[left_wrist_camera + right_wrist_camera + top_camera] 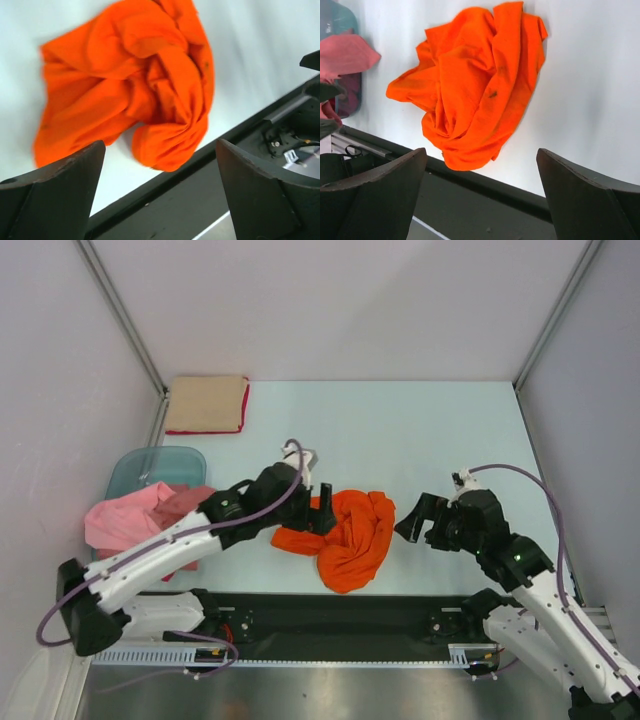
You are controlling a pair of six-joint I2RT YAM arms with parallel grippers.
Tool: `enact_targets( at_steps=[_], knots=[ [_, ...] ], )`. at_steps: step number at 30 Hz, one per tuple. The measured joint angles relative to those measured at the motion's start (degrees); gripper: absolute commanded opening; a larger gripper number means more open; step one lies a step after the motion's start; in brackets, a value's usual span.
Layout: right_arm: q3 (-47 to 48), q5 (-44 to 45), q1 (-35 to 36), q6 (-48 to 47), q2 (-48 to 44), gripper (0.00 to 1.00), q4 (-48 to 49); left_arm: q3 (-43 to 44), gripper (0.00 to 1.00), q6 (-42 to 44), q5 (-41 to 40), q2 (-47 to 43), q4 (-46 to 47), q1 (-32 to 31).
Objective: Fold and stack the t-shirts
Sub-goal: Move the tshirt to the center of the board, then flatten the tshirt out
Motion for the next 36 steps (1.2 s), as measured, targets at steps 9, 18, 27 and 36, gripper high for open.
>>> enact_targets(
  at_steps=[9,18,27,36],
  knots=[
    [-5.18,-1.70,3.65,5.42,13.77,0.82,9.62,-14.43,0.84,-1.92,-0.11,-11.98,3.74,0.57],
    [-8.92,0.52,7.54,7.23,23.67,0.63,20.61,-20.83,0.73,-4.15,3.74,2.75,15.28,0.07],
    [-9.92,-0.13,3.63,7.17,28.87,0.21,31.52,-17.88,0.13,-3.06,5.29,15.78,20.87,0.00],
    [-1.51,-0.17,1.42,5.46,33.03,0.00,30.36,-7.58,0.00,1.60,-1.86,9.31,10.95,0.04]
  ],
)
